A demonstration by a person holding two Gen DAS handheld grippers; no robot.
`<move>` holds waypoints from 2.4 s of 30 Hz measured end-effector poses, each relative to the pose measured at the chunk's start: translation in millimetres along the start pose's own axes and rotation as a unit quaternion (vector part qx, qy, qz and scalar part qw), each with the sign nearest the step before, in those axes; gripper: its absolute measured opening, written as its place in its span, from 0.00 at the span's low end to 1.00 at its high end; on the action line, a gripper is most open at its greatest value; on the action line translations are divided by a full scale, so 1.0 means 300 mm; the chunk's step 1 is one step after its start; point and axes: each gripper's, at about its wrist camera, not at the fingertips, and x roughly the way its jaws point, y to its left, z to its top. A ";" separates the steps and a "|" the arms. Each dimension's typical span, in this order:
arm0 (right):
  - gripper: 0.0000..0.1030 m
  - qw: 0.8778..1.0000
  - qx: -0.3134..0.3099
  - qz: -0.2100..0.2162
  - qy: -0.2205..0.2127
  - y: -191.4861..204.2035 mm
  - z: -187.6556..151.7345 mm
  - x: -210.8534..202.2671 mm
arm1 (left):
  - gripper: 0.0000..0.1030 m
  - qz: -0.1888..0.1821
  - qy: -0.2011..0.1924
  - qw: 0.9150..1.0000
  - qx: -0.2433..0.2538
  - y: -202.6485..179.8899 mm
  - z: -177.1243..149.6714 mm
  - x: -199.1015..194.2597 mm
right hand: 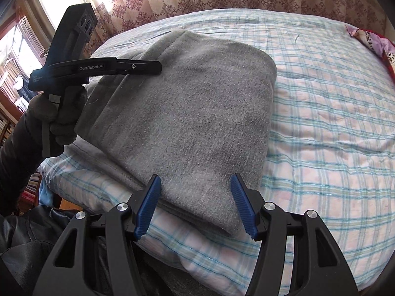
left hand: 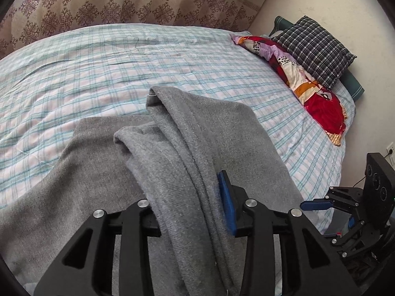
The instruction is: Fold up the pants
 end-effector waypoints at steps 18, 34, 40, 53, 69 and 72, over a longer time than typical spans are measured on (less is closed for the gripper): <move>0.57 0.994 0.084 0.008 -0.064 -0.222 0.184 -0.081 | 0.56 0.015 -0.008 1.000 0.020 -0.116 0.001 -0.062; 0.55 0.992 0.105 0.030 -0.066 -0.246 0.283 0.052 | 0.56 0.017 0.055 0.995 -0.081 -0.012 -0.069 -0.014; 0.55 0.992 0.104 0.033 -0.066 -0.237 0.275 0.058 | 0.56 0.000 0.083 0.991 -0.101 0.000 -0.091 0.038; 0.55 0.992 0.103 0.022 -0.072 -0.236 0.263 0.061 | 0.10 -0.020 0.084 0.989 -0.118 -0.043 -0.062 0.061; 0.55 0.995 0.028 0.017 -0.089 -0.085 0.367 0.090 | 0.12 0.062 0.067 0.992 -0.087 0.036 -0.152 0.009; 0.55 0.997 0.022 0.020 -0.075 -0.084 0.411 0.158 | 0.14 0.075 0.059 0.993 -0.075 0.024 -0.157 0.012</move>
